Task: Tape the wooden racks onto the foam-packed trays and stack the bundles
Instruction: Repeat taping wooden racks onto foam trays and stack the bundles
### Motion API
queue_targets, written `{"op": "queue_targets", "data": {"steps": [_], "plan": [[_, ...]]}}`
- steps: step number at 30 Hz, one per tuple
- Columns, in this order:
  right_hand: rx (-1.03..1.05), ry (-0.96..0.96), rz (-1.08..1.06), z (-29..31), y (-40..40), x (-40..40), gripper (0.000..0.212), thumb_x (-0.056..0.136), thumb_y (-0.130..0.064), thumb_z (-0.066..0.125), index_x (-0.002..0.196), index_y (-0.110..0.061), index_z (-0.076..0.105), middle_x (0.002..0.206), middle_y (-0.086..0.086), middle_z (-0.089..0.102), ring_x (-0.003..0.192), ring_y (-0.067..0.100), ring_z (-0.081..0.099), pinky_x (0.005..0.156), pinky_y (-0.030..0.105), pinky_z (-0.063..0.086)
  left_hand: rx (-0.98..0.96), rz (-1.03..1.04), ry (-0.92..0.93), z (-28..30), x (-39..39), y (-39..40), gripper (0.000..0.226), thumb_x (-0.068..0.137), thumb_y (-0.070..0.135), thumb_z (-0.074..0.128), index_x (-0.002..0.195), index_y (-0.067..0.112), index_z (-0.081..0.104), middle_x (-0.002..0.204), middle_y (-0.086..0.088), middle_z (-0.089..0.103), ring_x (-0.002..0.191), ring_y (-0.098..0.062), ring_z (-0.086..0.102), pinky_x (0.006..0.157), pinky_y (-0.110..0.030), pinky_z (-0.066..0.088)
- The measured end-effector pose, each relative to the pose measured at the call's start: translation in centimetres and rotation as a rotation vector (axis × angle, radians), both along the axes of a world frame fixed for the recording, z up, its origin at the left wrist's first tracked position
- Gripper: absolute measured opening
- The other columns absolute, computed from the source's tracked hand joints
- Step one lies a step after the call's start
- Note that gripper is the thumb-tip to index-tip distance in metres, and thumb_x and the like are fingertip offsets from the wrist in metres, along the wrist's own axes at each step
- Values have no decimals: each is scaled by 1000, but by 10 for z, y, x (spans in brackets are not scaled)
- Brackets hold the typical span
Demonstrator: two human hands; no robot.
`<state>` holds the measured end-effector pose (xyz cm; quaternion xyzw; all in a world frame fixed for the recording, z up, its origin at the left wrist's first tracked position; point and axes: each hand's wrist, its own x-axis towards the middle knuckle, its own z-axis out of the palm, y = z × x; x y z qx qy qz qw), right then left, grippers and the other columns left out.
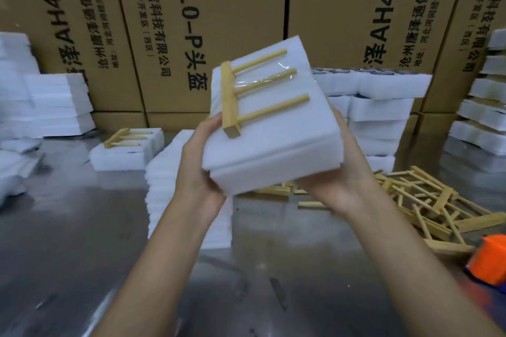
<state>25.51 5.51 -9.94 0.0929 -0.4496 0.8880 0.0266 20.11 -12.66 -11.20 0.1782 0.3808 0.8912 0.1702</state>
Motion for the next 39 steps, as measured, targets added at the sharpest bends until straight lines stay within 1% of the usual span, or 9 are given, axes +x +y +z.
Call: {"op": "queue_targets", "data": {"steps": [2, 6, 11, 16, 21, 27, 32, 36, 39], "plan": [[51, 26, 33, -1, -5, -8, 47, 96, -59, 46, 129, -30, 62, 134, -2, 62, 126, 21, 55, 102, 46, 41, -69, 115, 97, 14, -9, -16, 53, 84, 33, 69, 134, 21, 61, 119, -2, 71, 103, -22, 70, 77, -35, 59], [41, 66, 40, -1, -29, -18, 56, 89, -63, 53, 133, -30, 60, 133, 2, 63, 122, 22, 60, 97, 45, 48, -178, 135, 188, 33, -27, -47, 50, 88, 47, 67, 133, 25, 63, 124, -2, 70, 113, -22, 68, 83, -35, 58], [-127, 64, -106, 7, -79, -49, 37, 87, -50, 59, 112, -25, 69, 113, 4, 72, 105, 23, 66, 86, 39, 53, 188, 157, 103, 25, -36, -61, 82, 81, 63, 65, 146, 16, 44, 137, -7, 62, 126, -26, 60, 106, -42, 47], [165, 93, -175, 13, -114, -81, 51, 93, -51, 57, 138, -27, 51, 132, 0, 62, 119, 18, 61, 95, 39, 54, 24, 352, 99, 7, -50, -61, 56, 86, 32, 73, 137, 22, 53, 127, -4, 68, 116, -22, 66, 93, -41, 56], [612, 71, -366, -6, -107, -98, 64, 82, -56, 69, 139, -45, 42, 97, -28, 70, 105, -2, 61, 89, 30, 53, 226, 554, -204, 2, -97, -106, 33, 74, 16, 69, 107, 13, 67, 93, -5, 75, 88, -23, 74, 73, -38, 60], [620, 18, -902, -96, -57, -105, 28, 91, -31, 64, 116, -38, 54, 96, -24, 64, 90, -11, 57, 69, 10, 46, 414, 681, -170, -25, -162, -154, 20, 71, 5, 51, 83, 15, 65, 95, -3, 73, 90, -26, 72, 97, -46, 52], [801, -143, -879, -160, -41, -123, 18, 93, -14, 60, 107, -26, 58, 90, -9, 63, 85, 8, 61, 77, 34, 52, 335, 686, -220, -21, -225, -152, 12, 76, 10, 52, 79, 17, 62, 92, 1, 70, 86, -22, 70, 99, -42, 52], [681, -229, -871, -173, -29, -138, 12, 91, -13, 65, 87, -24, 63, 79, -2, 65, 71, 10, 60, 62, 19, 47, 95, 780, -298, 1, -283, -143, 56, 80, 18, 62, 135, 15, 53, 127, -4, 65, 112, -25, 67, 93, -48, 56], [686, -281, -875, -178, -24, -144, 11, 88, -14, 68, 81, -22, 66, 73, -4, 66, 64, 0, 58, 65, 25, 49, -148, 813, -344, -9, -327, -143, 69, 84, 35, 64, 147, 21, 42, 146, -1, 51, 127, -23, 55, 105, -46, 48]]}}
